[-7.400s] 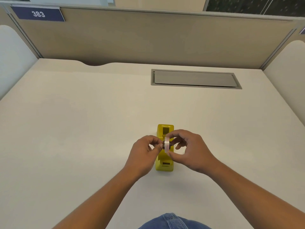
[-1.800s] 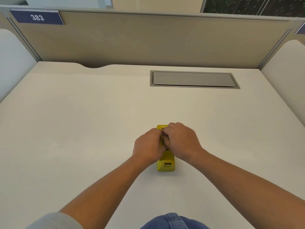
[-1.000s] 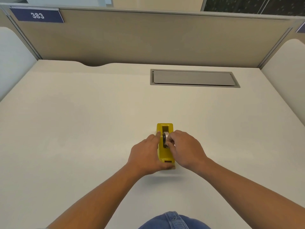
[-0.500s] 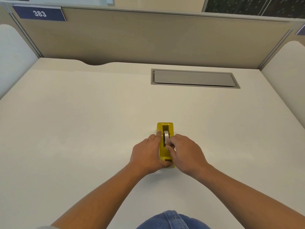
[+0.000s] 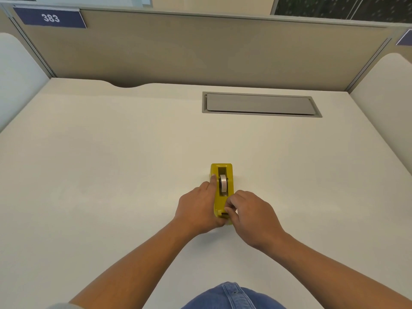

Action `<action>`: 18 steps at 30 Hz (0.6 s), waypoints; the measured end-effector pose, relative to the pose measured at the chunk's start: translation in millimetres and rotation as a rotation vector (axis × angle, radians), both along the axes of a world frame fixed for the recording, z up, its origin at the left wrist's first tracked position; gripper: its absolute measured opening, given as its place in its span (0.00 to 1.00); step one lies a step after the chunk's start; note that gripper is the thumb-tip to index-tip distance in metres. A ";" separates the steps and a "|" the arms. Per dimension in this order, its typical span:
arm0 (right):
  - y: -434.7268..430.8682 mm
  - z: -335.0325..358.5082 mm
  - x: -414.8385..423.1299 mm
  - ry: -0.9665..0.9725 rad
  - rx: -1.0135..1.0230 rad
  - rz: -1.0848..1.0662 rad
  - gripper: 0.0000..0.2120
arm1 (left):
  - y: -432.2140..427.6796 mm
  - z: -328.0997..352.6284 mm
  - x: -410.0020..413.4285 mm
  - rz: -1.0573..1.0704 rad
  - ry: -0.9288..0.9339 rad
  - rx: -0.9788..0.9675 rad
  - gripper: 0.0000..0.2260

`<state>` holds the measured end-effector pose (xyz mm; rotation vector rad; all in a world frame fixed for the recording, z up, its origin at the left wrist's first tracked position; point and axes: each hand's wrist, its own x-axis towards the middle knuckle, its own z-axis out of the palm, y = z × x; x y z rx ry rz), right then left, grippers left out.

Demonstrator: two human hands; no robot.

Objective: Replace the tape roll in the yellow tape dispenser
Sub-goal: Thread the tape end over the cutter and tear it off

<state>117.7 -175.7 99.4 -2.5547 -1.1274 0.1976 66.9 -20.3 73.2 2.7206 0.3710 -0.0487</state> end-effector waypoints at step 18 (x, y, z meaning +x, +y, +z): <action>-6.3 0.9 -2.5 0.153 0.137 -0.257 0.02 | -0.5 -0.7 1.1 0.000 0.031 0.018 0.53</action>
